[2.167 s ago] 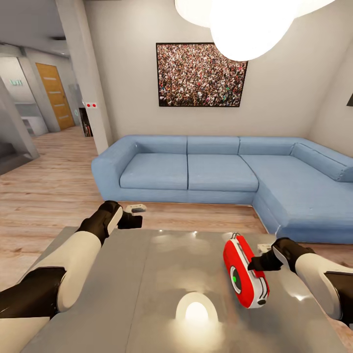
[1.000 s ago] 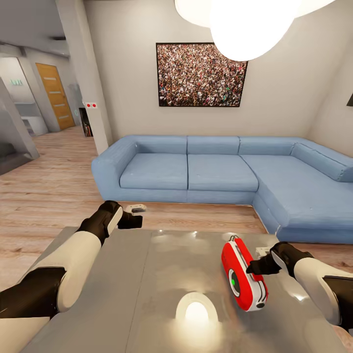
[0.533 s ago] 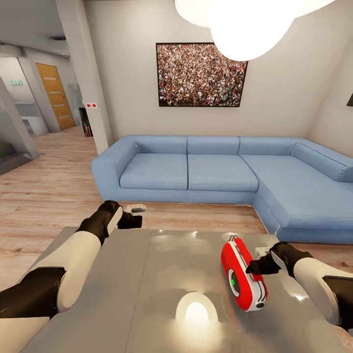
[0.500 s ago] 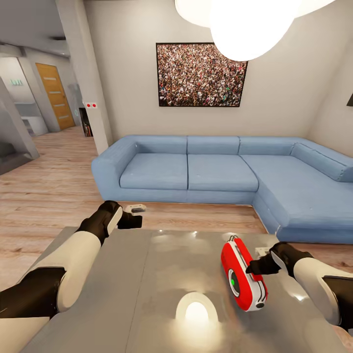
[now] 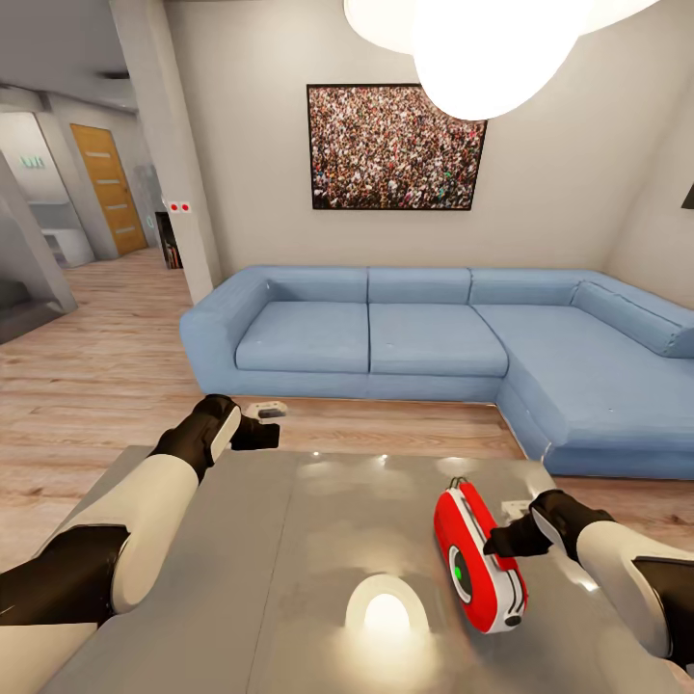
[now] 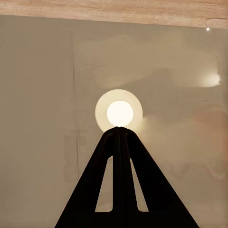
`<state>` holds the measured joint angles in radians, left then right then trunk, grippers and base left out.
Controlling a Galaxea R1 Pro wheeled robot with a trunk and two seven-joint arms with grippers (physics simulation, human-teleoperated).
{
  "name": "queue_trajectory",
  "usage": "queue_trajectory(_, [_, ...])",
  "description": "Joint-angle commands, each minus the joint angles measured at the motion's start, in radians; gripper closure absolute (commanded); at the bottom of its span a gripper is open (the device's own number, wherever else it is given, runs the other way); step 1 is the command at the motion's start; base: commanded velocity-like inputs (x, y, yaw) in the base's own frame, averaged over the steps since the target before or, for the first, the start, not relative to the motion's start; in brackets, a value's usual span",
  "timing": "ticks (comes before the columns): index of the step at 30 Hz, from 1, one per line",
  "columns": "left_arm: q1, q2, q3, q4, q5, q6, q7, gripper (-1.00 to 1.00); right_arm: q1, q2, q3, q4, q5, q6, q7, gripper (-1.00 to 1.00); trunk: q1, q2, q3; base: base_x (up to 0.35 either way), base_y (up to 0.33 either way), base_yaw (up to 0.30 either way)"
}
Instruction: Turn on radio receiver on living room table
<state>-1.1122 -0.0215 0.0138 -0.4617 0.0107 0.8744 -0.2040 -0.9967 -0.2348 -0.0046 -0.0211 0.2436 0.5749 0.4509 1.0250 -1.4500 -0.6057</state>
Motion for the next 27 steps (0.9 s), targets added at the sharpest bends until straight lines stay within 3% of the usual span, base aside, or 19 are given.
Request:
queue_trajectory(1, [0.0,0.0,0.0,0.0,0.0,0.0,0.0,1.0,0.0,0.0,-0.005,0.0,-0.003,0.0,0.0,1.0,0.0,0.0,0.0,0.0,0.0,0.0])
queue_trajectory(27, [0.0,0.001,0.0,0.0,0.0,0.0,-0.001,1.0,0.001,0.002,-0.005,-0.001,-0.003,0.0,0.0,1.0,0.0,0.0,0.0,0.0,0.0,0.0])
